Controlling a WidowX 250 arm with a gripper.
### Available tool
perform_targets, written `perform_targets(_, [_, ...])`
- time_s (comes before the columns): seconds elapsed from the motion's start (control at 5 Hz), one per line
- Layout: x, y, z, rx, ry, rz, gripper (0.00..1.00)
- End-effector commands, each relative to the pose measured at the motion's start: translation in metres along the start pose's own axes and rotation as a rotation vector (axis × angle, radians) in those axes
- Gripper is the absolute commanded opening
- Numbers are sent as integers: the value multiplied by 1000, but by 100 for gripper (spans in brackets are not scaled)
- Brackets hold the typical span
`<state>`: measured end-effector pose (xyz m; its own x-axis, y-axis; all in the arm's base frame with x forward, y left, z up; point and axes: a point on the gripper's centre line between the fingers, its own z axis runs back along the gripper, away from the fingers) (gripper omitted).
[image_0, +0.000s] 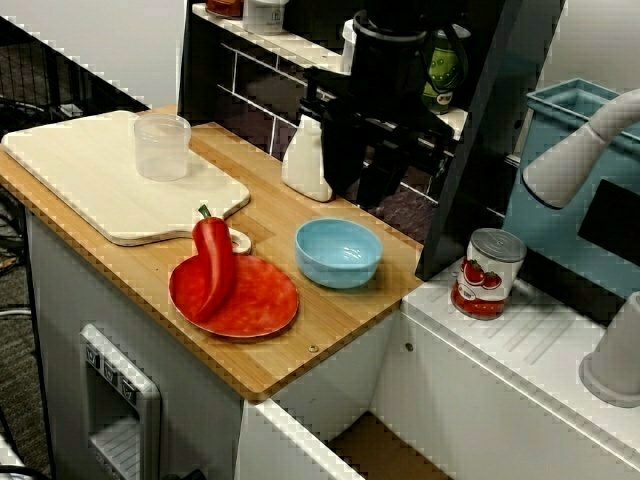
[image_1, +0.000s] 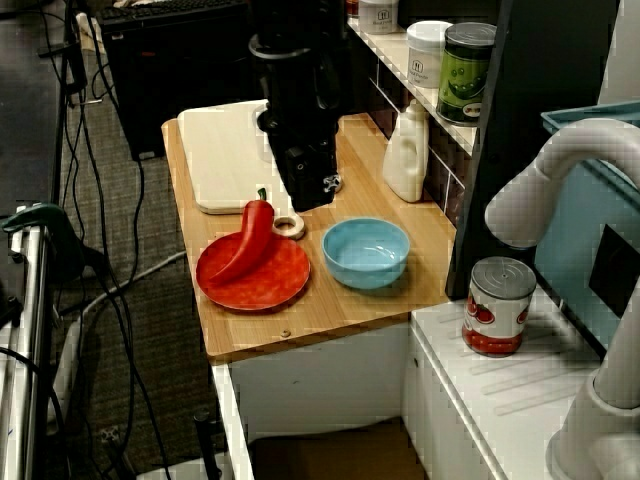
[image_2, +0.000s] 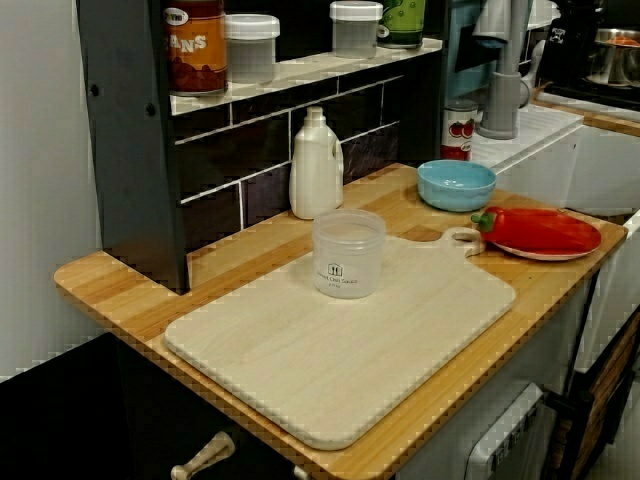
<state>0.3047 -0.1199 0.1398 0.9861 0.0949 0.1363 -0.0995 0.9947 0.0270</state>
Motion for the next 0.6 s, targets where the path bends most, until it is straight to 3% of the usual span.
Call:
perform_targets(0.0, [12, 23, 7, -11, -61, -33, 0])
perform_targets(0.4, [17, 22, 2, -21, -74, -46, 0])
